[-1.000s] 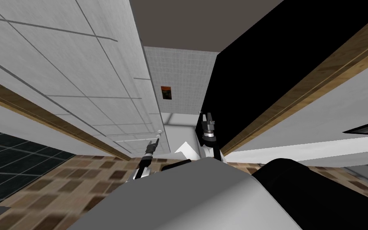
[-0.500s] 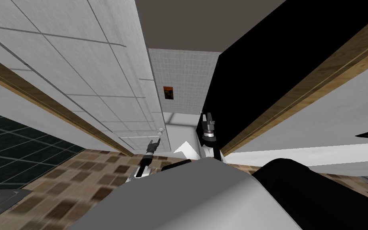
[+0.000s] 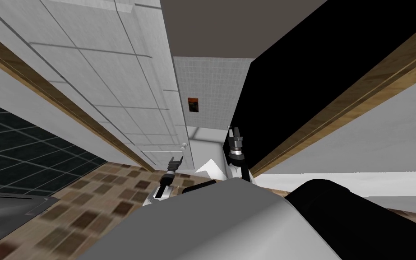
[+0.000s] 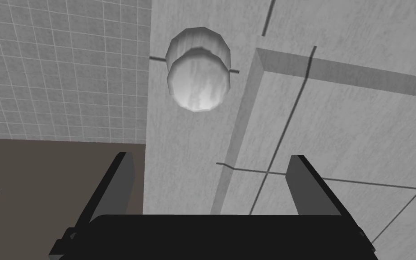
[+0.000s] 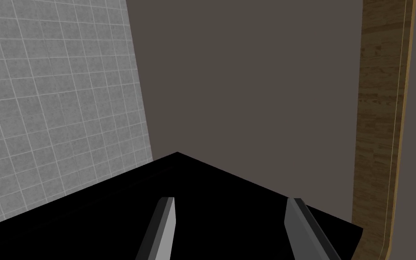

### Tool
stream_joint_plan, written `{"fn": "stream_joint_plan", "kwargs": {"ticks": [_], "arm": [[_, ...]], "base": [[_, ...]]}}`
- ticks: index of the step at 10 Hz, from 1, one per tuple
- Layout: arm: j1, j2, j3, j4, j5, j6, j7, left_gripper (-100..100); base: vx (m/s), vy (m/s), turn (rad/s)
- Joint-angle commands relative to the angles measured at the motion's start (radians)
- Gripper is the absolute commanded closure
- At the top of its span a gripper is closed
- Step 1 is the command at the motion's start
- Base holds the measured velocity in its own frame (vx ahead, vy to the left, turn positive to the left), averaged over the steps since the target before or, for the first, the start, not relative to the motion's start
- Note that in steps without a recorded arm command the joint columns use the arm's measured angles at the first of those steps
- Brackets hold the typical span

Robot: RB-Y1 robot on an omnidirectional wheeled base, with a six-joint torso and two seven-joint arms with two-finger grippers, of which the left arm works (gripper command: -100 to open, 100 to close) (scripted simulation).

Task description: Push the door open

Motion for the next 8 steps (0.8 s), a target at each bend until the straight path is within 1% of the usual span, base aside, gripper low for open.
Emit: {"fn": "stream_joint_plan", "kwargs": {"ticks": [1,5,6,8], "arm": [[-0.011,0.001,0.001,0.021,-0.005,-0.009,-0.028,-100],[-0.033,0.001,-0.003,0.044,-0.032,-0.007,-0.104,-100],[-0.030,0.002,-0.002,0.042,-0.027,-0.008,-0.091,-100],[-0.033,-0.001,0.002,0.045,-0.026,-0.007,-0.100,-100]], "base": [[-0.044,-0.021,0.021],[-0.042,-0.013,0.066],[-0.019,-0.004,0.012],[0.144,-0.016,-0.027]]}}
